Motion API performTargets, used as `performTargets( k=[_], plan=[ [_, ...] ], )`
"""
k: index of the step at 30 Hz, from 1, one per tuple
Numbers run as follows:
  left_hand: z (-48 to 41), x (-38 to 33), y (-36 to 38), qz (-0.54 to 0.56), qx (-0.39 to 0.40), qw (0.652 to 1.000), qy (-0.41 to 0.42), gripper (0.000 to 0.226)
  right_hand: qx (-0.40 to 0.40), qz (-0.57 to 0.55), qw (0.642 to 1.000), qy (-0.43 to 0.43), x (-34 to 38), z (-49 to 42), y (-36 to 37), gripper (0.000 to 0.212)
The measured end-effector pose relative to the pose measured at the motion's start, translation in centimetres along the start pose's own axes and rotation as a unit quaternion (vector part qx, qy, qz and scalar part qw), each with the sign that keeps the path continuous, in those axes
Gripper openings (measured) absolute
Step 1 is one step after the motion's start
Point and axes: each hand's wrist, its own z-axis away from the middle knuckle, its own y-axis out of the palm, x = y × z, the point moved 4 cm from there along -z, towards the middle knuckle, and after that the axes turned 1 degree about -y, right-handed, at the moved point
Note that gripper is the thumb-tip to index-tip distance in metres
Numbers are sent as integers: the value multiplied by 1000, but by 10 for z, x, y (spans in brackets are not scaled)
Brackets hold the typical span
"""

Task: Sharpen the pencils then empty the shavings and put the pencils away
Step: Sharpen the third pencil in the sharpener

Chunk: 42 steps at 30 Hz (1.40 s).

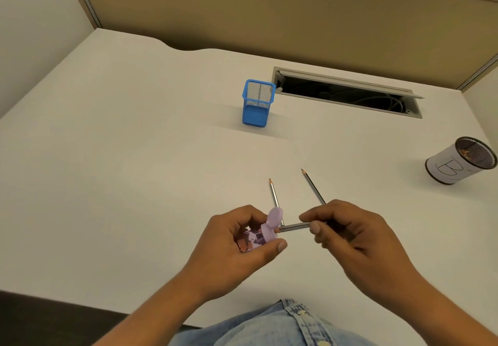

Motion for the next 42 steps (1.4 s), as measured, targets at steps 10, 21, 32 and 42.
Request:
performTargets(
  k=[10,21,32,42],
  plan=[
    [-3,-19,11,-47,101,992,55,16,78,287,930,-214,13,7,13,27],
    [-8,-30,11,-119,131,979,98,17,200,45,978,20,8,3,0,33],
    [-13,-31,7,-254,85,936,230,15,181,43,978,90,-4,-9,9,41],
    [-26,-22,9,-156,103,971,148,18,204,174,963,-20,-7,-13,-2,42]
  ],
)
